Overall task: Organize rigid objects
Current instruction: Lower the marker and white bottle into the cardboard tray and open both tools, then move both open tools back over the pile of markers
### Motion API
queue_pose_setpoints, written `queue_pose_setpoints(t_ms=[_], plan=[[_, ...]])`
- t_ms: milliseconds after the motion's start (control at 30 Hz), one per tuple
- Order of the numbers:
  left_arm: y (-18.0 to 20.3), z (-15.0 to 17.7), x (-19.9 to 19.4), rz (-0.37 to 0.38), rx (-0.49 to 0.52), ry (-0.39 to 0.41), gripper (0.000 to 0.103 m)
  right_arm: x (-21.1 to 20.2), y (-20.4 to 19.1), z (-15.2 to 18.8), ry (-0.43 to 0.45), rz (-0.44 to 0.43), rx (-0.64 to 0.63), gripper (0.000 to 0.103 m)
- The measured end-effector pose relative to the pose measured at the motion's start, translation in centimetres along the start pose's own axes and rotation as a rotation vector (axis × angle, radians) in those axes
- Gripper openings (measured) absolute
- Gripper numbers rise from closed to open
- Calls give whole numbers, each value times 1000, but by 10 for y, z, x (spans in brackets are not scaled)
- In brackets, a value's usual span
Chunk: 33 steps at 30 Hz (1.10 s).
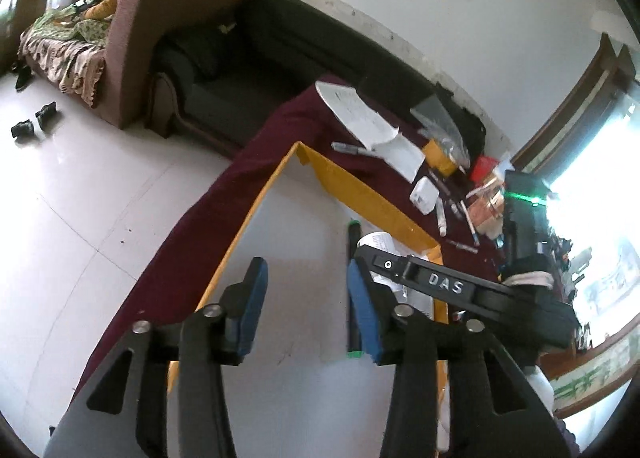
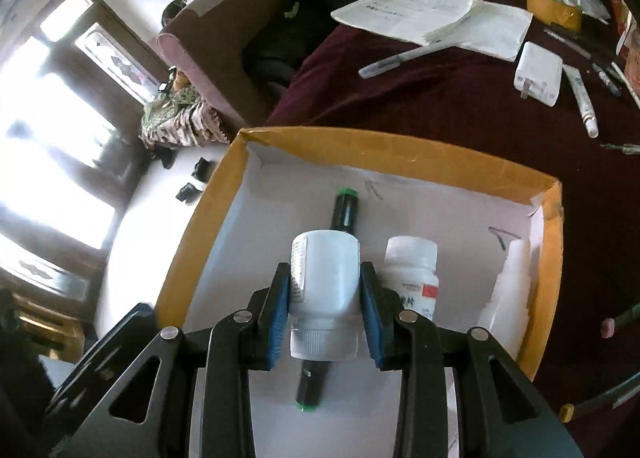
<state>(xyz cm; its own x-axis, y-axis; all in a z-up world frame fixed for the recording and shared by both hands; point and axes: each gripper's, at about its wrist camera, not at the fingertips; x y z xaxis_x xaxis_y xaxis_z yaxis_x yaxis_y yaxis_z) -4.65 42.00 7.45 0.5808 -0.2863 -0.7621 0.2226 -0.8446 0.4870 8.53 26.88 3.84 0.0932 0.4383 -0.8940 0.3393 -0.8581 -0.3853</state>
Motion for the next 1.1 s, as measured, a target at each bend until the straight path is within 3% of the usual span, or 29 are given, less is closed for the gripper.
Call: queue_pose_setpoints(t_ms=[233,433,533,733,967,1100], plan=[[10,11,-10,-12,11,27,51,-17,11,5,46,-9,5,31],[25,22,-17,-22,28,29,56,-81,45,29,148,-30,-3,32],[40,29,-16,-19,48,22,56,-122,84,53,220,-15,23,38],[97,51,-2,-8,164,-29,57,-171,183,102,324,48,159,39],[185,87,49,-1,331,-151,56,-184,292,155,406,113,347,39],[227,103,88,-14,414,-230,56,-187,331,171,441,107,402,38]])
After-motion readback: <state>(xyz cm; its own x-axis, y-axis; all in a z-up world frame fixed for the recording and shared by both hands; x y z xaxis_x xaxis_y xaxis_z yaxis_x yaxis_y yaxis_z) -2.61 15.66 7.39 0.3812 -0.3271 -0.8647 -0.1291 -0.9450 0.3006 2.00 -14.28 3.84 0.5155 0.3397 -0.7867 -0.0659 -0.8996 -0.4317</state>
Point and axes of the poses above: each gripper's, at about its wrist camera, not at the fingertips, and x roughly the way its jaws point, y to its right, z to its underside, and after that the axes turned 12 degrees about -y, right-handed
